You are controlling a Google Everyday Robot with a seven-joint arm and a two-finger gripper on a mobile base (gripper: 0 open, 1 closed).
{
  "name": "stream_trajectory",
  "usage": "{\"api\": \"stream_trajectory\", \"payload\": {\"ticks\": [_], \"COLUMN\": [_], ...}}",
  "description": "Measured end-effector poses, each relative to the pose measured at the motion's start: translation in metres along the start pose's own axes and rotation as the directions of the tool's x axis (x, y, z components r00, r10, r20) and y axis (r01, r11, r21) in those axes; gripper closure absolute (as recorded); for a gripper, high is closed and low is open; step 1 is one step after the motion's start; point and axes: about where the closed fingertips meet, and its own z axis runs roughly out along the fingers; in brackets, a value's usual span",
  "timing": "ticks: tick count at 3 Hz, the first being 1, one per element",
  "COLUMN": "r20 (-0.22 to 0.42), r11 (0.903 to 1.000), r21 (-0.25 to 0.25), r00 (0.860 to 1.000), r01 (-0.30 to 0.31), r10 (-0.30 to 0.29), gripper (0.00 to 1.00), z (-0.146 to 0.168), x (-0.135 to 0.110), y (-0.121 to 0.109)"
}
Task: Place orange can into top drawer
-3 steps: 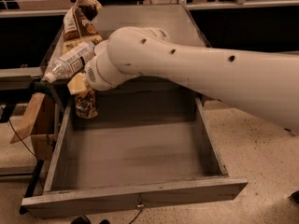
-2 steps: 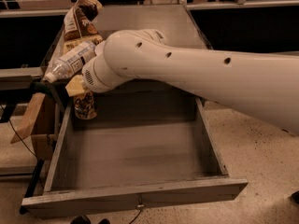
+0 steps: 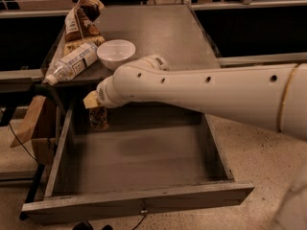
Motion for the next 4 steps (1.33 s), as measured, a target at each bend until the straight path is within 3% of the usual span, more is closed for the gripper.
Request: {"api": "stream_trajectory", "payload": {"ticks": [1,2,3,4], "r20": [0.011,0.040,0.044,0.046], "r11": [0.9971,0.9913,0.9812,0.9740], "r21": [0.050,0.108,0.183,0.223], "r00": [0.998,0.997,0.998,0.998], "r01": [-0.057,-0.075,-0.062,-0.041], "r10": [0.057,0.071,0.054,0.032], "gripper": [1.00,1.00,0.83,0.60], "z": [0.024,0.038,0.055,0.068], "x": [0.008,0.005,-0.003,-0.005], "y": [-0.027,-0.048,-0.065,-0.071]}}
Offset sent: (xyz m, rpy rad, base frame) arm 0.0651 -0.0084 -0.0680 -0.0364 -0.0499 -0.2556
